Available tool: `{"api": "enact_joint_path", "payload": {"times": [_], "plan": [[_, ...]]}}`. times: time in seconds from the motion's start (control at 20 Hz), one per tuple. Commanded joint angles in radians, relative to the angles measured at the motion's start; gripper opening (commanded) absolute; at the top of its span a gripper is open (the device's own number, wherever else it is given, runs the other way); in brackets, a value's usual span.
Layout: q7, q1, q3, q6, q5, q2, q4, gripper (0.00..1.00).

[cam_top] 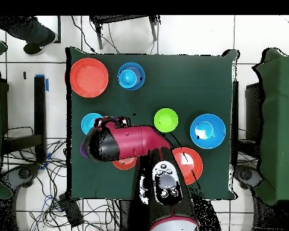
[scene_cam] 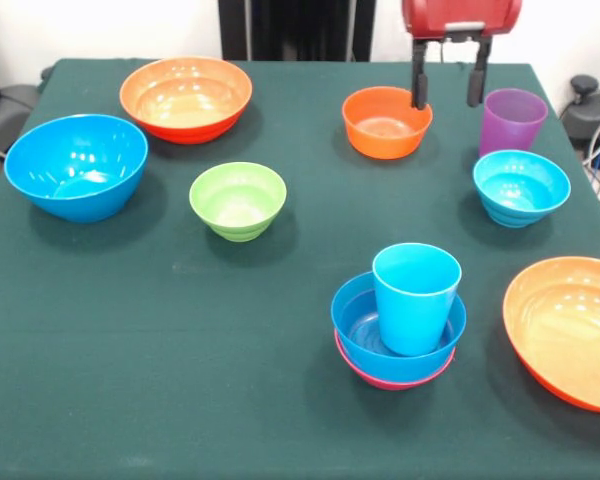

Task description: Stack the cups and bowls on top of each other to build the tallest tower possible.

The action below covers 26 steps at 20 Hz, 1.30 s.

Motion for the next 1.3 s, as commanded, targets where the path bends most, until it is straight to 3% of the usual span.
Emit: {"api": "enact_joint_path", "payload": {"times": [0.05, 0.75, 1.0, 1.3], "plan": [[0.190, 0.108, -0.069, -0.122, -0.043, 0.103, 0.055, 1.00], [0.087, -0.012, 0.020, -0.259, -0.080, 0.218, 0.051, 1.00], [0.048, -0.071, 0.077, -0.233, -0.099, 0.232, 0.041, 1.00], [0.087, -0.026, 0.036, -0.251, -0.091, 0.215, 0.047, 1.00]]}}
